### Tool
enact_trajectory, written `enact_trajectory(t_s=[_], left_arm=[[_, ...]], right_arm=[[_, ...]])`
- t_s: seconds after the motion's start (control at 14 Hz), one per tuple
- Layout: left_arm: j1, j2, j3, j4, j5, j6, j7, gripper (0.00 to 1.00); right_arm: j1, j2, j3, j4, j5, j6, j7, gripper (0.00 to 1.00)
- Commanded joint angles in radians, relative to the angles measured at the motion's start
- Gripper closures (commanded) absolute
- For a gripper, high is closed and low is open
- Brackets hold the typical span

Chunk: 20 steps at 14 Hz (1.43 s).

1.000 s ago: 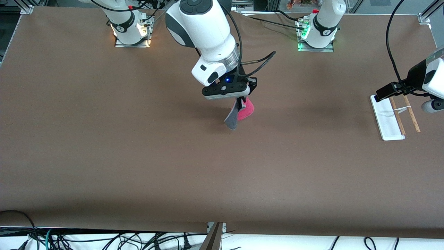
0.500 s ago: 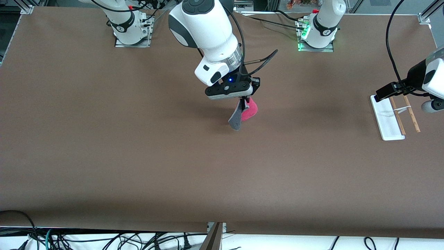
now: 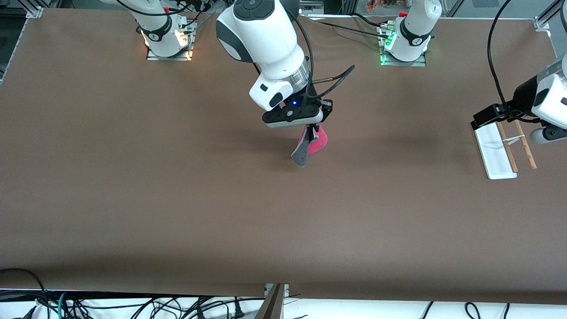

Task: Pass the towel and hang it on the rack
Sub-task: 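Hold the towel with the right gripper while the left gripper reaches it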

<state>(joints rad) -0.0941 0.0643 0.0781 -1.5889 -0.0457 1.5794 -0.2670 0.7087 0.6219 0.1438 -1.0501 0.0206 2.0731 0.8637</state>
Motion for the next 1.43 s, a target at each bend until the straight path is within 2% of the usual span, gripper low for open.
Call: enact_trajectory(t_s=[0.0,0.14,0.21,0.36,0.5,0.71,0.93,1.14,1.36], left_arm=[[-0.004,0.009,-0.055,0.024,-0.013,-0.038,-0.008,0.0],[-0.006,0.055,-0.101,0.001,0.004,-0.033,0.0,0.0],[-0.006,0.115,-0.106,-0.002,-0.003,-0.033,0.006,0.0],[-0.006,0.14,-0.112,-0.005,-0.019,-0.03,0.037,0.0],[-0.006,0.163,-0.113,-0.013,-0.121,0.02,0.186,0.0],[-0.004,0.152,-0.127,-0.121,-0.265,0.179,0.258,0.0],[-0.004,0.149,-0.211,-0.25,-0.318,0.386,0.458,0.0],[-0.004,0.15,-0.268,-0.371,-0.488,0.571,0.631,0.0],[-0.004,0.154,-0.345,-0.45,-0.568,0.709,0.831,0.0]], right_arm=[[0.009,-0.002,-0.004,0.009,0.007,0.001,0.015,1.0],[0.011,-0.002,-0.004,0.009,0.007,0.001,0.017,1.0],[0.015,-0.002,-0.006,0.009,0.007,0.001,0.017,1.0],[0.015,-0.004,-0.004,0.009,0.007,0.001,0.017,1.0],[0.015,-0.005,-0.004,0.009,0.007,0.001,0.015,1.0],[0.015,-0.007,-0.004,0.009,0.007,0.001,0.015,1.0],[0.015,-0.008,-0.004,0.009,0.009,0.002,0.015,1.0],[0.015,-0.01,-0.004,0.009,0.009,0.002,0.014,1.0],[0.015,-0.01,-0.004,0.009,0.009,0.002,0.014,1.0]])
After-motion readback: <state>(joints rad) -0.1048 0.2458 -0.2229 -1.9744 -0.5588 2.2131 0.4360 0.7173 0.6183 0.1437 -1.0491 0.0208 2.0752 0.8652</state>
